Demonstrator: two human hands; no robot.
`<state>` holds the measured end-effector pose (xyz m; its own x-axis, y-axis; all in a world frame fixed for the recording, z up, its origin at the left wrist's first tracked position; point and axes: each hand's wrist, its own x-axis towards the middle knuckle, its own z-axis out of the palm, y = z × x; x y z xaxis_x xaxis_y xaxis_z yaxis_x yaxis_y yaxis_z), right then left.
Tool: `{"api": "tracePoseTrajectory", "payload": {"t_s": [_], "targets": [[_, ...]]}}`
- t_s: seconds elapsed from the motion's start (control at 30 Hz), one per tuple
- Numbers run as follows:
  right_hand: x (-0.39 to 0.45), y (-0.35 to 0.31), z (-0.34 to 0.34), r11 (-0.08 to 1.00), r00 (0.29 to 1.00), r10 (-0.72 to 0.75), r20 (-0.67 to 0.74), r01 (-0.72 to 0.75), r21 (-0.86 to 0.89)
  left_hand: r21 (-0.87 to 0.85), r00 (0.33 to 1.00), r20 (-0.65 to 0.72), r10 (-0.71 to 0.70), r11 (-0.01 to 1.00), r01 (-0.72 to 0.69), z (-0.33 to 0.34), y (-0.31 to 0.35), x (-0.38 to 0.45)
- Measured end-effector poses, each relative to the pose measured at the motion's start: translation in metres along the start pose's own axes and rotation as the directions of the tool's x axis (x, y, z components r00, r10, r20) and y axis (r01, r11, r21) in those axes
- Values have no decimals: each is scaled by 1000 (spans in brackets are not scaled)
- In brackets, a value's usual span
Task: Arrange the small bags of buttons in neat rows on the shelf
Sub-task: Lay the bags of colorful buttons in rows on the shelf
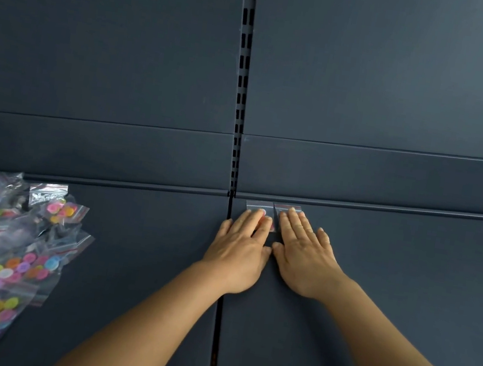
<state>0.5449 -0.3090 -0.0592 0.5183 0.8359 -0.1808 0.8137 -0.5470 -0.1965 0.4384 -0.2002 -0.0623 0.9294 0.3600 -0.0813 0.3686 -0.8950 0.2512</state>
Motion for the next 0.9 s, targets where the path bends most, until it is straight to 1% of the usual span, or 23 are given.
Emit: {"api": "tracePoseTrajectory", "payload": {"t_s": [0.13,0.23,0.33,0.43,0.5,0.57,0.7,0.8,0.9], "targets": [[0,-1,-1,1000,1000,1,-14,-1,15,-1,1000,16,-10,1000,10,-2,2,-1],[-5,-3,-2,999,997,-10,-79,13,36,-18,1000,-21,-14,1000,14,-6,5,-5],[-14,-12,-8,996,981,-24,-193,41,84,-49,991,-136,-20,999,13,-14,5,-16],[-24,-29,-17,984,951,-107,-292,143,103,-72,954,-297,-39,997,19,-26,0,-38],[-30,-46,-23,968,932,-161,-325,213,131,-97,924,-374,-78,994,45,-34,-7,-57],[-34,-67,-26,950,912,-222,-344,283,135,-109,901,-415,-123,990,85,-42,-18,-79],[-35,-117,-26,906,871,-348,-346,407,114,-107,863,-454,-223,975,196,-54,-49,-127],[-32,-159,-19,875,846,-427,-319,476,91,-103,826,-481,-293,955,279,-61,-79,-164],[-28,-203,-8,848,828,-477,-295,522,93,-111,798,-490,-351,933,342,-65,-114,-198]]}}
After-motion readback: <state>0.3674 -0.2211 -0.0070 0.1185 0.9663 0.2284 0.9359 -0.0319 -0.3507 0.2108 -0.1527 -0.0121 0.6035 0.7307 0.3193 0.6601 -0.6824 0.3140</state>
